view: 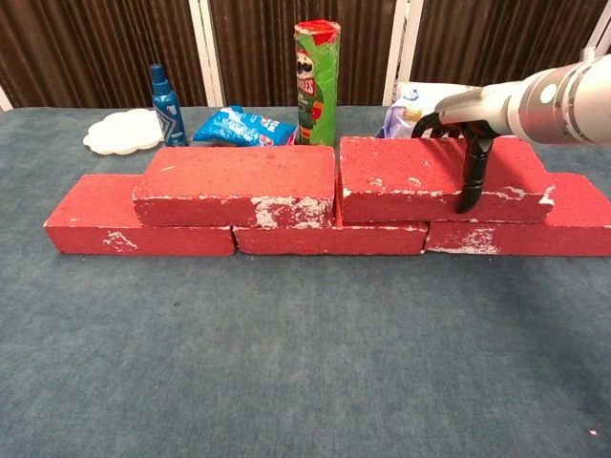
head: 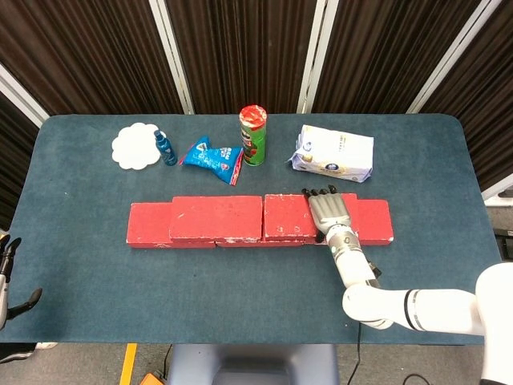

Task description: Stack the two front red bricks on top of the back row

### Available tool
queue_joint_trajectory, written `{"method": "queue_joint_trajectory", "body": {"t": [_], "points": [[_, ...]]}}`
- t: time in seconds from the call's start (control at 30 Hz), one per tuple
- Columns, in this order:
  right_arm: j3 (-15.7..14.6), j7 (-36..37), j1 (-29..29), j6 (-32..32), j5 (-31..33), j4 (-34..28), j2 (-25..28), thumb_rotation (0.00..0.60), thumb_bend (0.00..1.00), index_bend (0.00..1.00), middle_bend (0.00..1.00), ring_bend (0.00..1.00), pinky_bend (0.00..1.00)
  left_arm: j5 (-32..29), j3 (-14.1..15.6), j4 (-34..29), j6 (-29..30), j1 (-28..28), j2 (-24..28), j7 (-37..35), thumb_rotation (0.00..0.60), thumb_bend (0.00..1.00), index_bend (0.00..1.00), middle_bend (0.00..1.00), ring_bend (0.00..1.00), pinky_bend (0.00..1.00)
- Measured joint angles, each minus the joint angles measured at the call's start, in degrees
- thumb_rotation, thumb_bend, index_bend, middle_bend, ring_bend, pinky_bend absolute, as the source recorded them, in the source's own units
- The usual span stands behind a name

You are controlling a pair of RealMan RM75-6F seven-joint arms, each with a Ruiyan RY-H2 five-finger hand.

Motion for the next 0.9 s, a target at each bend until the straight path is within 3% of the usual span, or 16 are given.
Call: {"method": "queue_joint_trajectory", "body": {"t": [0.47,0.9], "points": [[0.30,-0.11,0.48,0.59,0.34,0.20,-0.83,0.600,0.00,0.21,0.33,0.24,0.00,-0.30,-0.11,0.01,0.00,0.07,0.02,-0.04,0.600,0.23,0.00,0.00,0.00,0.02],[0.44,-0.43,0.73,1.10,0.76,0.34,-1.34,0.600,0.00,0.21,0.25,0.16,0.00,-0.50,-0.15,-0.06,-0.10,0.05,0.01,0.11,0.600,0.23,0.00,0.00,0.00,0.02]]}}
